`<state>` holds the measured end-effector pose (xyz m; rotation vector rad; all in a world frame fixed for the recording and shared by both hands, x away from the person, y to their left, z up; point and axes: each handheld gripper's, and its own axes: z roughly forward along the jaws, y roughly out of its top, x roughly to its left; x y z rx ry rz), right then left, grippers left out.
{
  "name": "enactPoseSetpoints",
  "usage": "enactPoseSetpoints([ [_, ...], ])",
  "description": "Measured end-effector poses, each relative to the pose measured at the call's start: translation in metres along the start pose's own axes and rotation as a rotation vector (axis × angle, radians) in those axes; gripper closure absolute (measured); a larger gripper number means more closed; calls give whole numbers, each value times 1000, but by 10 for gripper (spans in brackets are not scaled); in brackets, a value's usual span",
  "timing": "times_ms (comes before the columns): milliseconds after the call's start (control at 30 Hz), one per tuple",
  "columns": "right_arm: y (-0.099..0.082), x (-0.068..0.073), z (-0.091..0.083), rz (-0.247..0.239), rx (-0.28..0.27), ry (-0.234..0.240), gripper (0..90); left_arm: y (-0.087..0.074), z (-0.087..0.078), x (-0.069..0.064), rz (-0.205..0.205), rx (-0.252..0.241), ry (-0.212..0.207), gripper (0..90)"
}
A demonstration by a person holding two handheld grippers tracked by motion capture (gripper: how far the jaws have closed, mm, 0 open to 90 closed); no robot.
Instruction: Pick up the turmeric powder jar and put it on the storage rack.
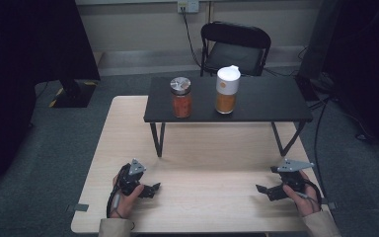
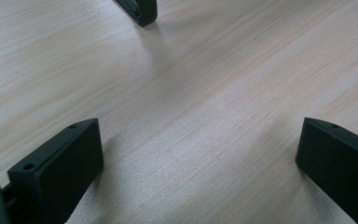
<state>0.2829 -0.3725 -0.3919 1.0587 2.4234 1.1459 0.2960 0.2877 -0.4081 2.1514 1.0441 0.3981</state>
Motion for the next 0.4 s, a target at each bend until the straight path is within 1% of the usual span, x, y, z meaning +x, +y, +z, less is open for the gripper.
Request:
enactPoseSetpoints([
  [100, 2, 3, 2, -22, 35, -17, 8, 0, 0, 0, 0, 0, 0, 0],
  [200, 1, 5, 5, -23, 52, -36, 10, 0, 0, 0, 0, 0, 0, 0],
  [233, -1, 4, 6, -16, 53, -36, 11, 0, 0, 0, 0, 0, 0, 0],
  [267, -1, 5, 7, -8, 63, -46, 10, 0, 0, 0, 0, 0, 0, 0],
  [333, -3, 8, 10, -24, 75, -59, 0, 0, 0, 0, 0, 0, 0, 0],
  [400, -2, 11, 11, -26, 78, -69, 0, 0, 0, 0, 0, 0, 0, 0],
])
